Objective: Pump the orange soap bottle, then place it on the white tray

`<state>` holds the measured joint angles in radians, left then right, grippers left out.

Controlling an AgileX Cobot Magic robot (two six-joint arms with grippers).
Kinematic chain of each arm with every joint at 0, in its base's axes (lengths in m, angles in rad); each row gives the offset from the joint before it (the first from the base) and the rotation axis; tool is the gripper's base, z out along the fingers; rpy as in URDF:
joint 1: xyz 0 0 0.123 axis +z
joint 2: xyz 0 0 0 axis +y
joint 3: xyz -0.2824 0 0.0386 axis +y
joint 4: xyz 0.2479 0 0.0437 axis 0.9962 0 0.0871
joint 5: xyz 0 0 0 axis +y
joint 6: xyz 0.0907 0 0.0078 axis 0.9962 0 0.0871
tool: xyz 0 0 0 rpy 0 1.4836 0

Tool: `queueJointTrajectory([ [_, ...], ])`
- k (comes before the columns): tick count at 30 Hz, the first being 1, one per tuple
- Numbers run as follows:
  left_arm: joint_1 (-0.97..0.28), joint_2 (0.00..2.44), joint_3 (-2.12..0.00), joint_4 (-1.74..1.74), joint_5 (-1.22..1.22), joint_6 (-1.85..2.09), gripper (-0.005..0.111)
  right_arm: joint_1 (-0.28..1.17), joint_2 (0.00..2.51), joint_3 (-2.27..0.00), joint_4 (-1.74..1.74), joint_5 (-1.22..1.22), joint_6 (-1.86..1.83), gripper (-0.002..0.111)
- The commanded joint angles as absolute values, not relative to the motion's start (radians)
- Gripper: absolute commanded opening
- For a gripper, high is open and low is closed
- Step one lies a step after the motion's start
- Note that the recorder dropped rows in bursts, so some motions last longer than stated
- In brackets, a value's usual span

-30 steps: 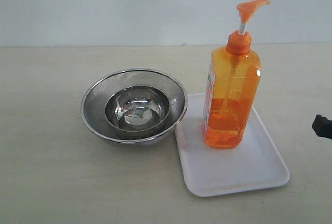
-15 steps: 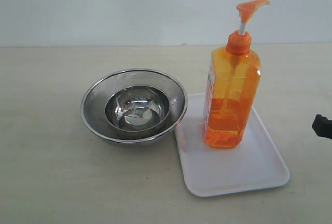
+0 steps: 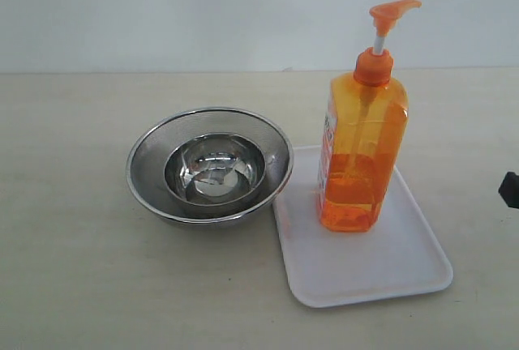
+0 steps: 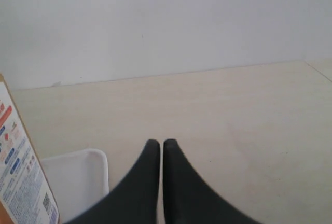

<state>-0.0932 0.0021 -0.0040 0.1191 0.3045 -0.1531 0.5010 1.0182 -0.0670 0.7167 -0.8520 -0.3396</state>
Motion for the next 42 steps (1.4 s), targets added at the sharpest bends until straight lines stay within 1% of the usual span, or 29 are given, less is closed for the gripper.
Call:
queueJointTrajectory([
  [1,-0.091,0.000,0.000,0.120,0.303,-0.148,0.005,0.498,0.851,-0.061,0.802,-0.745,-0.540,0.000],
  [3,-0.091,0.000,0.000,0.120,0.303,-0.148,0.005,0.498,0.741,-0.061,0.881,-0.678,-0.650,0.000],
  [6,-0.091,0.000,0.000,0.120,0.303,-0.148,0.005,0.496,0.577,-0.059,1.044,-0.639,-0.755,0.000],
  [9,-0.091,0.000,0.000,0.120,0.303,-0.148,0.005,0.459,0.446,-0.039,1.152,-0.593,-0.854,0.000],
  [14,-0.091,0.000,0.000,0.120,0.303,-0.148,0.005,0.351,0.283,0.000,1.172,-0.518,-0.809,0.000],
  [22,-0.091,0.000,0.000,0.120,0.303,-0.148,0.005,0.228,0.078,0.000,1.170,-0.309,-0.962,0.000],
  [27,-0.091,0.000,0.000,0.120,0.303,-0.148,0.005,0.196,0.005,0.000,1.172,-0.199,-1.029,0.000],
  [31,-0.091,0.000,0.000,0.120,0.303,-0.148,0.005,0.177,0.000,0.000,1.172,-0.112,-1.092,0.000],
  [35,-0.091,0.000,0.000,0.120,0.303,-0.148,0.005,0.148,0.000,0.000,1.172,-0.081,-1.101,0.000],
  [42,-0.091,0.000,0.000,0.120,0.303,-0.148,0.005,0.146,0.000,0.000,1.193,-0.081,-1.083,0.000],
])
